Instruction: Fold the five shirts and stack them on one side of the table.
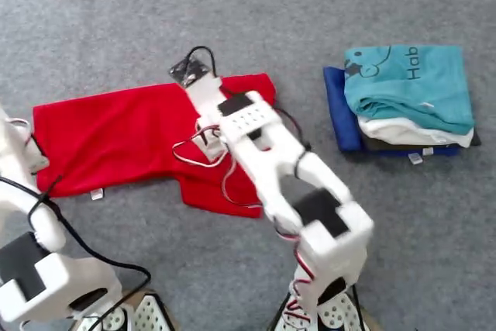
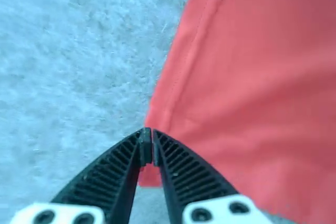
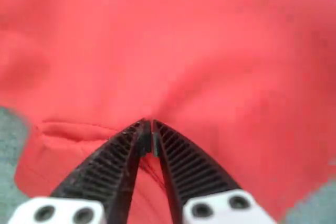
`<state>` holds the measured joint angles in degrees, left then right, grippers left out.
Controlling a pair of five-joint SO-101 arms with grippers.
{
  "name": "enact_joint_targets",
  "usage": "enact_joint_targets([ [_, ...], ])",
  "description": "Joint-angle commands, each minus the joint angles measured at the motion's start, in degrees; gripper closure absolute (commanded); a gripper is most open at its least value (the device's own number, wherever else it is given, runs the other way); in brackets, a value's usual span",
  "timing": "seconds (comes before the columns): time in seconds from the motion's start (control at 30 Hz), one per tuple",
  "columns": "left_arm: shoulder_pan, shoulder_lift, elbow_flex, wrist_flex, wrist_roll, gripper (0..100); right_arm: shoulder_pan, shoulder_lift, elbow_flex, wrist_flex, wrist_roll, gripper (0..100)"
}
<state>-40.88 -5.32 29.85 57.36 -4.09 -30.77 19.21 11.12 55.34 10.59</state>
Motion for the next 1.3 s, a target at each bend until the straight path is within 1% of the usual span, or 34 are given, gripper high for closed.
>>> enact_joint_targets([
  [0.0,1.01,-1.05,4.97,-4.92,0.79,97,-2.73,0.66,-4.09,2.90,-0.26,98.4],
  [0.1,1.01,-1.05,7.25,-6.33,0.79,97,-5.27,-1.71,-1.63,4.92,-0.26,98.4],
  [0.23,0.75,-0.97,7.34,-6.33,0.79,97,-8.70,-7.43,5.58,4.57,-0.26,98.5],
  [0.33,0.57,-0.97,7.08,-6.24,0.79,97,-9.67,-12.35,12.18,1.93,-0.26,98.5],
  [0.47,0.57,-0.97,7.25,-6.07,0.79,97,-9.14,-17.89,20.44,-2.46,0.00,98.5],
  [0.6,0.66,-0.97,7.52,-5.98,0.79,97,-5.27,-22.02,24.75,-6.15,0.09,98.4],
  [0.73,1.01,-0.97,7.08,-5.98,0.79,97,2.20,-24.75,24.75,-12.40,0.35,98.4],
  [0.83,1.10,-1.05,6.02,-6.07,0.79,97,6.95,-24.84,23.08,-18.81,4.75,98.4],
  [0.93,1.45,-1.05,2.95,-6.15,1.14,97,9.14,-24.84,21.49,-24.79,9.23,98.4],
  [1.0,3.03,-0.53,-0.75,-6.07,1.23,97,10.02,-24.13,20.53,-28.66,11.25,98.4],
  [1.07,5.76,-0.35,-4.44,-6.42,1.32,97,10.73,-21.58,18.68,-31.65,11.96,98.4],
  [1.13,8.84,0.44,-7.43,-8.35,2.99,97,11.34,-17.10,15.43,-33.05,11.78,98.4],
  [1.27,11.56,6.07,-14.64,-13.27,6.51,97,13.36,-5.05,4.62,-32.79,11.43,98.4],
])
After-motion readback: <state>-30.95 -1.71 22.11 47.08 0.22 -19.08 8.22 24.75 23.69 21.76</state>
